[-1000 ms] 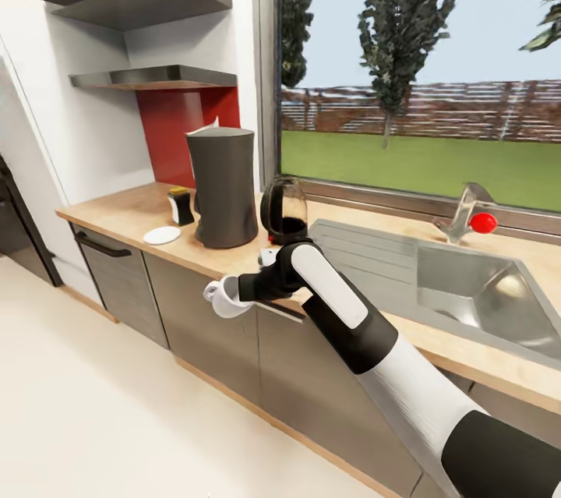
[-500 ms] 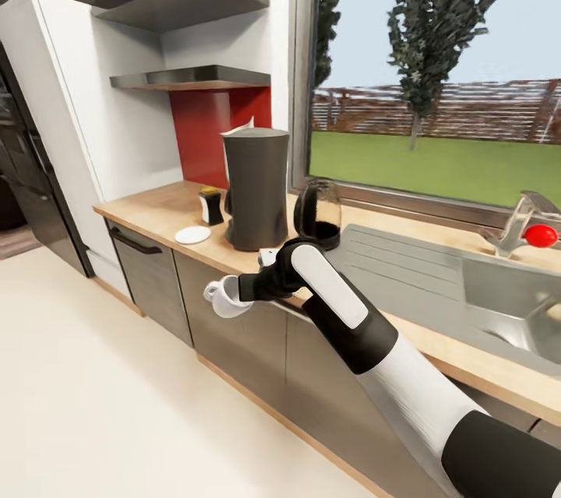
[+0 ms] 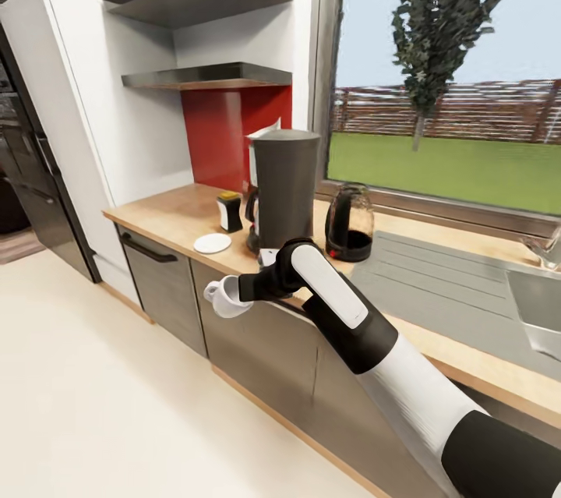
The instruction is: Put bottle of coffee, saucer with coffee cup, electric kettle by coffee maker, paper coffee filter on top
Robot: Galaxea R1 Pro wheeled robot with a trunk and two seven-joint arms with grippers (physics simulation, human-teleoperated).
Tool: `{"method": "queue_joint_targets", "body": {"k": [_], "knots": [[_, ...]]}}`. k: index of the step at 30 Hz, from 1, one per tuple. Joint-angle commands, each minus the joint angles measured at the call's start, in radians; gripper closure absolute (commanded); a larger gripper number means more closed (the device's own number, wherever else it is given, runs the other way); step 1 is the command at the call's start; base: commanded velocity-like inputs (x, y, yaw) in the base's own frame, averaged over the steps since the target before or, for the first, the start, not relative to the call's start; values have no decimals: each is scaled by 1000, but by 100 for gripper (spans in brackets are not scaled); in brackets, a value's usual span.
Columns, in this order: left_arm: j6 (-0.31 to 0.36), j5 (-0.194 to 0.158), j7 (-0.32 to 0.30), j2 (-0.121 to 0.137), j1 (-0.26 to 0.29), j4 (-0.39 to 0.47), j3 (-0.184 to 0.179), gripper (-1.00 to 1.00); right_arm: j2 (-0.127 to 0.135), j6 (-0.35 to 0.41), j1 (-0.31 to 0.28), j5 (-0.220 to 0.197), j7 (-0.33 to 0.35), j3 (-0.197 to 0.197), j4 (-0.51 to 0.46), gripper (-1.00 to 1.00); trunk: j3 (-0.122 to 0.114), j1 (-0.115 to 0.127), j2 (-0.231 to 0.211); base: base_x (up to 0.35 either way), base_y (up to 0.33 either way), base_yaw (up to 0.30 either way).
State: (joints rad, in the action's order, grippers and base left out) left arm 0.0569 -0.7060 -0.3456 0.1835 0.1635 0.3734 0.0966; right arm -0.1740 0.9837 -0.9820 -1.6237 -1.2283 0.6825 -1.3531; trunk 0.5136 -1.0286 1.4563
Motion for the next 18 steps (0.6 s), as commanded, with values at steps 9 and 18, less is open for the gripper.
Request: {"method": "queue_joint_targets", "body": {"k": [9, 18], "knots": [[9, -9, -51, 3, 1, -1, 4, -100, 0, 6, -1, -8, -10, 0, 0, 100, 1, 0, 1, 144, 305, 0], [9, -9, -55, 4, 1, -1, 6, -100, 0, 6, -1, -8, -10, 0, 0, 100, 1, 0, 1, 144, 313, 0]]}}
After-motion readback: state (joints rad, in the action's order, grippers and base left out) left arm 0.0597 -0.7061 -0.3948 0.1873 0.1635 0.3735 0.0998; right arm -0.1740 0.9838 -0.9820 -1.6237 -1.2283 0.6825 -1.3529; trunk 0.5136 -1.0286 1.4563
